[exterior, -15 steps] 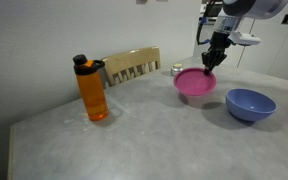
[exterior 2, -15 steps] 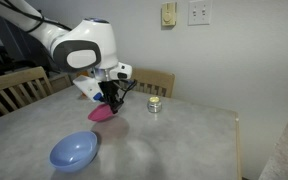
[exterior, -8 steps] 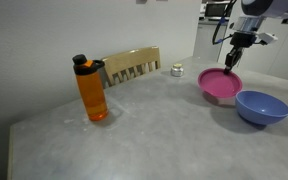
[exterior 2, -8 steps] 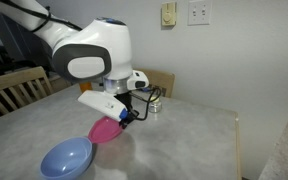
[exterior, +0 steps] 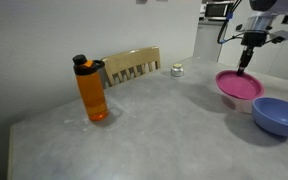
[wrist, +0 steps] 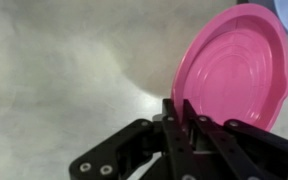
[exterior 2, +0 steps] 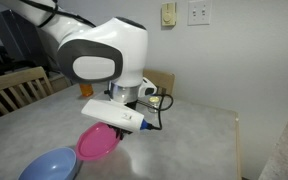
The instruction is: Put the pink plate on the blue bowl, remove the pink plate and put it back on the the blue bowl
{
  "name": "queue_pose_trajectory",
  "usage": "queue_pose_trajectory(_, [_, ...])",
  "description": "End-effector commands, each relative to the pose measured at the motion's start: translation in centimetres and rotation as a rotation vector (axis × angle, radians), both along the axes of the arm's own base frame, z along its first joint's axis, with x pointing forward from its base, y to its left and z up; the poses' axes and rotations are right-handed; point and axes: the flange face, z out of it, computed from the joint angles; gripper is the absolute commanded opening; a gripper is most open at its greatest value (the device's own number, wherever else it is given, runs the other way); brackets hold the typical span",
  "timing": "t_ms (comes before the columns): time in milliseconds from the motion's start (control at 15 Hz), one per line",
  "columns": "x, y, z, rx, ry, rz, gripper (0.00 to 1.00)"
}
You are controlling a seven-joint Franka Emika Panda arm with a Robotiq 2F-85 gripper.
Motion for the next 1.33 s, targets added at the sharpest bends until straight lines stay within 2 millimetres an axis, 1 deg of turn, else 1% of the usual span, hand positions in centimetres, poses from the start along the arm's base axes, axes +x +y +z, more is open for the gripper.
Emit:
queue_pose_trajectory(0, [0.3,-0.6,1.8,0.029,-0.009,0.036,0.03])
queue_pose_trajectory(200, [0.5,-0.6,2.9,0.017,-0.014,0.06,0.03])
queue_pose_trajectory(333, [0.1,-0.3,3.0,0.044,0.023,0.088,0.03])
queue_pose_trajectory(467, [-0.9,0.2,2.9,0.071,0.071,0.126,0.03])
queue_pose_trajectory(600, [-2.4,0.2,3.1,0.081,0.122,0.157,0.03])
queue_pose_trajectory(933, [-5.6,-0.8,3.1,0.058,0.213,0.187,0.03])
queue_pose_trajectory(1067, [-6.5,-0.9,2.8,0.046,0.225,0.198,0.03])
queue_pose_trajectory(1267, [-7.4,-0.1,2.2,0.041,0.223,0.222,0.03])
